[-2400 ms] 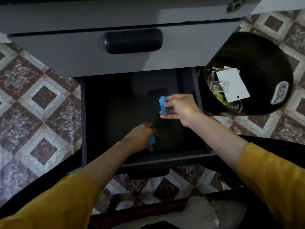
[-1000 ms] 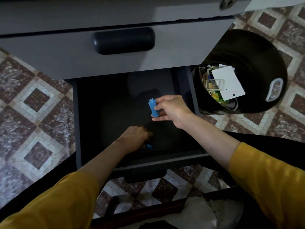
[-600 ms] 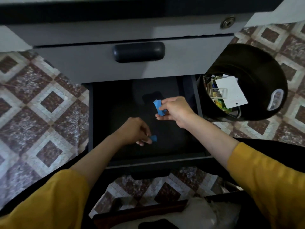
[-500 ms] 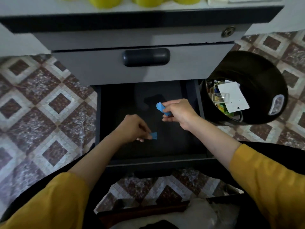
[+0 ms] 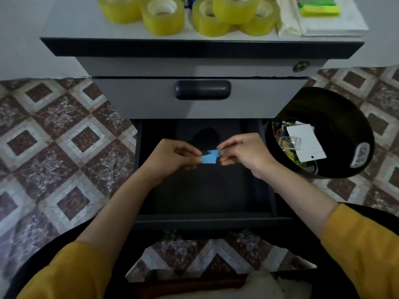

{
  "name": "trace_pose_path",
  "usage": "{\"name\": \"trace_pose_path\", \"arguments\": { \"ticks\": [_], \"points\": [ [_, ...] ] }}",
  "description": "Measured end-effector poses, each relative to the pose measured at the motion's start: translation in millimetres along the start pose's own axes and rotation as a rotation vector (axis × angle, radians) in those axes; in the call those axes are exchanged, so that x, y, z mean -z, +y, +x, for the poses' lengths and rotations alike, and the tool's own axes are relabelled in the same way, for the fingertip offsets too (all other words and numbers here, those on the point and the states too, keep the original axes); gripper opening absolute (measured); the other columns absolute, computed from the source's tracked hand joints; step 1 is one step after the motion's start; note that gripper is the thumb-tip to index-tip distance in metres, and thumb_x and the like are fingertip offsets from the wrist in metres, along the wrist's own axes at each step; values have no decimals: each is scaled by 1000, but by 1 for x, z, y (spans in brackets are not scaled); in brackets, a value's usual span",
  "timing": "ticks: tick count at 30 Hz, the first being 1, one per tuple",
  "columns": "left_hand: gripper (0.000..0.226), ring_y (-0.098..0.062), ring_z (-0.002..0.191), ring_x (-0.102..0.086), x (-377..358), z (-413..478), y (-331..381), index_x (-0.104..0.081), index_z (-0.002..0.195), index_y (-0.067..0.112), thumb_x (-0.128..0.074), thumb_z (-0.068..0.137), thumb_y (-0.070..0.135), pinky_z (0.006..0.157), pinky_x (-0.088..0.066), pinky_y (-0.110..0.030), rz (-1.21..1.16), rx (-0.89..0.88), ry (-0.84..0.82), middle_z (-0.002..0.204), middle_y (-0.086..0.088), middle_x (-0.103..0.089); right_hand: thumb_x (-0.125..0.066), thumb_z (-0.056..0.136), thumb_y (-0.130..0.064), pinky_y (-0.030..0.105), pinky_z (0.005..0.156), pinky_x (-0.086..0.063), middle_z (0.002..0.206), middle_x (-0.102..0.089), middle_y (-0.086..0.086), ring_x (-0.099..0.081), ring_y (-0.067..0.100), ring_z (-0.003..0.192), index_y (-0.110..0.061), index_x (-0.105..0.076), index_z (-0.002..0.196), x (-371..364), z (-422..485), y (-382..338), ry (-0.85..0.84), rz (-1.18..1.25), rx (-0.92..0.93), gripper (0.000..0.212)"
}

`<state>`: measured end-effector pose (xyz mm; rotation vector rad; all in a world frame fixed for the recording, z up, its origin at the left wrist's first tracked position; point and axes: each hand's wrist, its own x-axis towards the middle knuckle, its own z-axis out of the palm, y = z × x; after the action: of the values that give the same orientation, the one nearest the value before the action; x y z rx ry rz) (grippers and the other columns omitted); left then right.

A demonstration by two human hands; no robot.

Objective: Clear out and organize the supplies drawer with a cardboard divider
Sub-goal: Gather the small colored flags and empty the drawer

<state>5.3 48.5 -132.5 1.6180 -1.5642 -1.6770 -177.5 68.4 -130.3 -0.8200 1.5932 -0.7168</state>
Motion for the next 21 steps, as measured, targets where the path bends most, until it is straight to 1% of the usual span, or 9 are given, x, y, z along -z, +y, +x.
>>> {"name": "trace_pose_path", "arguments": {
  "ticks": [2,5,9,13,15,17,18,21],
  "points": [
    [9,0,51,-59,1,7,5,-69,79,10,-73,75,3,54,-47,-10,-45,-4,27,59,1,-66,-63,80,12,21,58,-58,76,-66,15,-67,15,56,0,-67,79,-3,5,-2,-22,43,-16,13],
    [8,1,50,-58,2,11,5,-70,78,9,-74,73,4,52,-45,-9,-104,8,53,56,3,-66,-58,83,12,23,61,-59,87,-67,21,-69,20,66,6,-66,91,-9,10,-3,-85,143,-98,13],
    [8,0,48,-56,-2,11,0,-70,74,10,-75,72,3,52,-45,-10,-137,32,78,57,2,-65,-51,86,12,25,63,-59,83,-68,19,-70,22,67,5,-66,87,-14,11,-1,-145,279,-166,16],
    [11,0,48,-59,-3,15,-2,-70,72,12,-77,70,5,52,-44,-10,-96,27,130,59,1,-65,-47,89,9,27,67,-59,84,-68,19,-71,23,70,6,-65,90,-13,9,-1,-204,368,-192,18],
    [13,-1,47,-59,-6,16,-1,-68,71,11,-78,69,3,51,-45,-9,-88,20,141,57,0,-64,-49,91,0,29,70,-59,85,-69,20,-70,23,72,5,-66,90,-11,8,-2,-228,385,-193,17],
    [12,0,45,-58,-10,15,0,-68,70,8,-78,69,1,50,-43,-8,-71,3,142,55,1,-62,-56,90,-9,29,72,-59,86,-70,19,-70,24,74,4,-66,90,-9,7,-2,-257,386,-183,17],
    [11,1,45,-57,-10,15,1,-69,71,8,-78,69,2,49,-43,-8,-59,-4,143,54,2,-62,-59,88,-10,29,72,-59,87,-70,18,-70,24,75,4,-67,93,-8,7,-2,-265,370,-169,17],
    [11,1,52,-60,-10,14,1,-70,72,14,-79,70,8,52,-44,-8,13,-50,145,57,6,-64,-59,85,3,26,70,-59,91,-69,18,-71,23,76,3,-67,95,-6,6,1,-241,294,-127,12]
  ]
}}
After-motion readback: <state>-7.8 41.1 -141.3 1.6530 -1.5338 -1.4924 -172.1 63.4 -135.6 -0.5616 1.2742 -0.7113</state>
